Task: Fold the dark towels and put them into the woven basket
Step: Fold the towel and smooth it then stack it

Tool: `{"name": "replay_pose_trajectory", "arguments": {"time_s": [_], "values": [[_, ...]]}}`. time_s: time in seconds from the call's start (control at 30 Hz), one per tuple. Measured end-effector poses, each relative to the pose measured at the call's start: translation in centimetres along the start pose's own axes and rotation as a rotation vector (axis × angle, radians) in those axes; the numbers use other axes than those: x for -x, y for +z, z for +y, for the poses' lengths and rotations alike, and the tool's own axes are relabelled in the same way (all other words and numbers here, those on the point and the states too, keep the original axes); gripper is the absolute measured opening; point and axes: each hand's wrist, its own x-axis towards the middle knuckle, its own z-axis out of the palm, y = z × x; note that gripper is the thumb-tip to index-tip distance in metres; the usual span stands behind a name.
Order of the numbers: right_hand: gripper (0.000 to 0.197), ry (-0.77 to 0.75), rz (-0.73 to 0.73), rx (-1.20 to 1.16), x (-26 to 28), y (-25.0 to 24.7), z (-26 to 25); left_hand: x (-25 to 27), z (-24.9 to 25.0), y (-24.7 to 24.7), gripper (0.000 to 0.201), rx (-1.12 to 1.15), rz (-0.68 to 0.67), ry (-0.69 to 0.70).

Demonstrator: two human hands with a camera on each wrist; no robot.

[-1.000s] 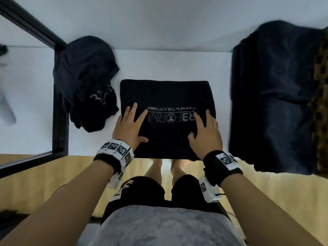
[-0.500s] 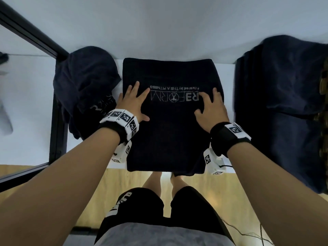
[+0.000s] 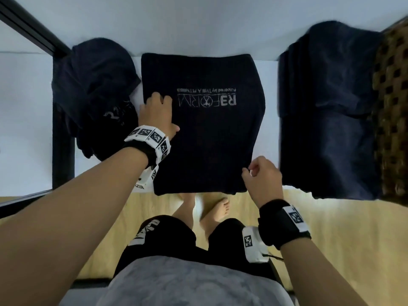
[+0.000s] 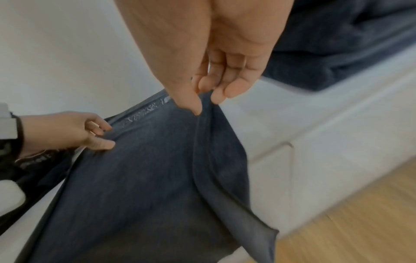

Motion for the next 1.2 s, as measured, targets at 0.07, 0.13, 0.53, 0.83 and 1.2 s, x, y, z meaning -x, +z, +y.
{"name": "replay_pose_trajectory", "arguments": {"time_s": [0.07, 0.13, 0.53, 0.83, 1.2], "values": [[0.026, 0.117, -0.091, 0.012, 2.5, 0.7, 2.2, 0.8, 1.0, 0.1, 0.045, 0.041, -0.007, 0.0], [0.024, 0.256, -0.231, 0.039, 4.5, 1.5, 4.3, 1.5, 1.6, 0.5, 0.024, 0.063, -0.071, 0.014], [0.048, 0.314, -0.233, -0.201, 5.4, 5.2, 4.6, 11.7, 0.5, 1.2, 0.029, 0.451, 0.062, -0.005], [0.016, 0.145, -0.13, -0.232, 6.4, 6.2, 3.5, 21.6, -2.7, 10.7, 0.034, 0.558, -0.123, -0.589], [0.037, 0.102, -0.074, -0.161, 5.5, 7.3, 5.2, 18.9, -4.6, 13.3, 0.012, 0.966, -0.086, -0.687]]}}
